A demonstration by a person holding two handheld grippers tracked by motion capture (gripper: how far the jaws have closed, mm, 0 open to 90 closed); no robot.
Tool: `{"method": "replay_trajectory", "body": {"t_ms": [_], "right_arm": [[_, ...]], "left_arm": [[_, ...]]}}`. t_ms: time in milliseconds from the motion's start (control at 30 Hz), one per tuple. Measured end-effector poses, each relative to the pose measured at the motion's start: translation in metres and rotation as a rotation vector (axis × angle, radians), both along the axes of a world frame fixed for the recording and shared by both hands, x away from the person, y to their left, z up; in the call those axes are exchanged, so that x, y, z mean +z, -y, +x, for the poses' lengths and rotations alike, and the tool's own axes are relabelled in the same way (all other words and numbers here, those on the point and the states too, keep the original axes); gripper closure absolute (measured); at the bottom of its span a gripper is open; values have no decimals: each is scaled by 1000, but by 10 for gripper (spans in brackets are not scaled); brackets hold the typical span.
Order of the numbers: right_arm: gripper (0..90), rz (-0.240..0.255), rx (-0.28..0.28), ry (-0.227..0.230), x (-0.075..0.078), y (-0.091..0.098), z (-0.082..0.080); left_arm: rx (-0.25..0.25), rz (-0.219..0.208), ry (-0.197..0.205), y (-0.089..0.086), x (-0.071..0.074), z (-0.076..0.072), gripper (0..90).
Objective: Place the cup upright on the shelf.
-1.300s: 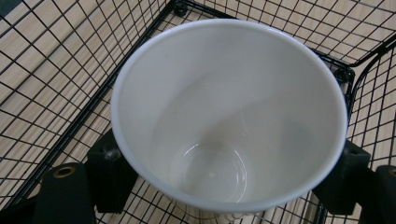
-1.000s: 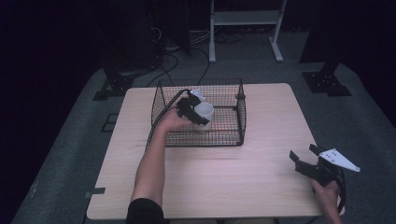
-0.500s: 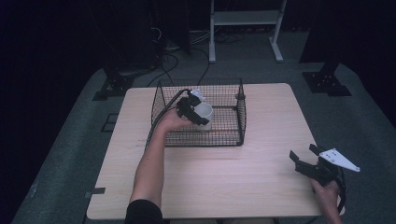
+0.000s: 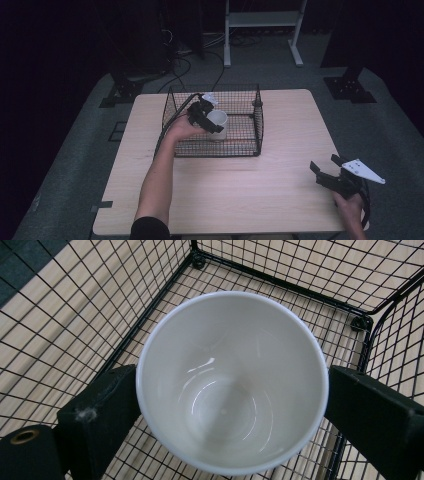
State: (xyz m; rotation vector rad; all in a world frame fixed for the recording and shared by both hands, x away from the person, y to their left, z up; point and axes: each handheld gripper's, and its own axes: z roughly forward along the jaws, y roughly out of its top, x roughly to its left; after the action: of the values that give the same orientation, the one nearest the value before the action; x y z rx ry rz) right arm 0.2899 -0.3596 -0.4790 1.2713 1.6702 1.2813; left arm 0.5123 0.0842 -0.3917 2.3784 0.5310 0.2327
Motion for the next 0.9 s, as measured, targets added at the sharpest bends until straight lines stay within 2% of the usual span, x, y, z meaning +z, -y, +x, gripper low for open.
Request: {"method": "replay_trajectory", "body": {"t_ms": [200,500,667,733,900], "right_arm": [[130,0,0,0,0,0,0],[129,0,0,0,0,0,0],[129,2,-1,0,0,0,0],[129,2,-1,-1,0,0,0],[129,1,-1,0,0,0,0]], "left_arm": [[1,-8,12,-2,7,-4,76],[1,-28,51,-4,20,-12,76],[0,-21,63,-5,27,-15,76],[-1,-29,88,-6,34,-20,76],[-1,-42,115,-7,41,-28,76]]}}
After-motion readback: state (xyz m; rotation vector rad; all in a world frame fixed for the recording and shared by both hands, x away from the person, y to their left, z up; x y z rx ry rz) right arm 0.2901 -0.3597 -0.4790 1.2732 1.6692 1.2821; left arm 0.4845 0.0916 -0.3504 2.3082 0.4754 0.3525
